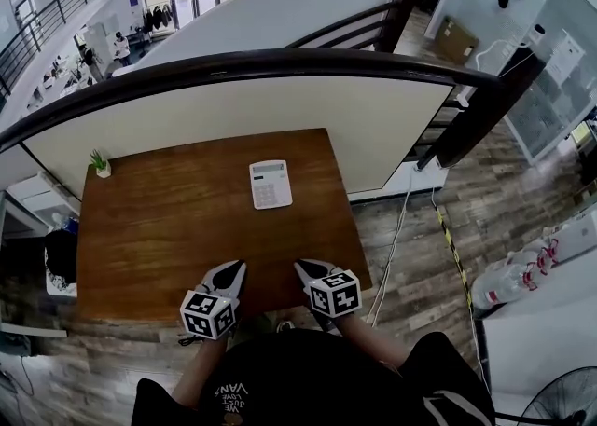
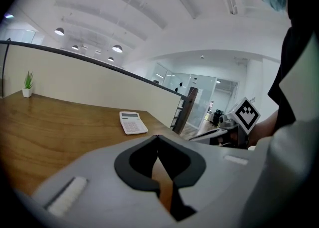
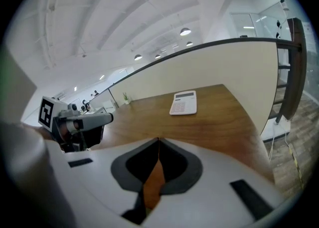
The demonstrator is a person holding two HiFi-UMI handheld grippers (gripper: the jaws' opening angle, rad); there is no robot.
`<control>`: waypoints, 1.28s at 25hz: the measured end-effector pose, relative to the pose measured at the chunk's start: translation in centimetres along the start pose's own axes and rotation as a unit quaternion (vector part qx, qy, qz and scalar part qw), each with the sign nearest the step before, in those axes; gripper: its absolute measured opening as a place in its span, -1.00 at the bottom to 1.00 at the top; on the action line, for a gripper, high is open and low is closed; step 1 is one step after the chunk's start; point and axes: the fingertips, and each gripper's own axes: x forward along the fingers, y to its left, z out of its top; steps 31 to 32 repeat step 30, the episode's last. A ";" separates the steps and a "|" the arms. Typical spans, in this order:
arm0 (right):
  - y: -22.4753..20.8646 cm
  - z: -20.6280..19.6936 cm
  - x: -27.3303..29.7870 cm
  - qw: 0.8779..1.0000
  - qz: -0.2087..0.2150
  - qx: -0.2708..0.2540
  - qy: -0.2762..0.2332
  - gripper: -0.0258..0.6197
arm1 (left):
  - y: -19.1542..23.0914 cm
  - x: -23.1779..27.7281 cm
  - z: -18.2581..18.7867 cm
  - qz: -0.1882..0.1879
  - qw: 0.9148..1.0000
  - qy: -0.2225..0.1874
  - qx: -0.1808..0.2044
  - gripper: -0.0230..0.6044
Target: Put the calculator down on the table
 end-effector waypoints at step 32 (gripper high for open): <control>1.0 -1.1 -0.4 1.000 -0.002 -0.015 0.008 -0.88 | -1.0 -1.8 -2.3 0.022 0.999 -0.010 -0.034 -0.89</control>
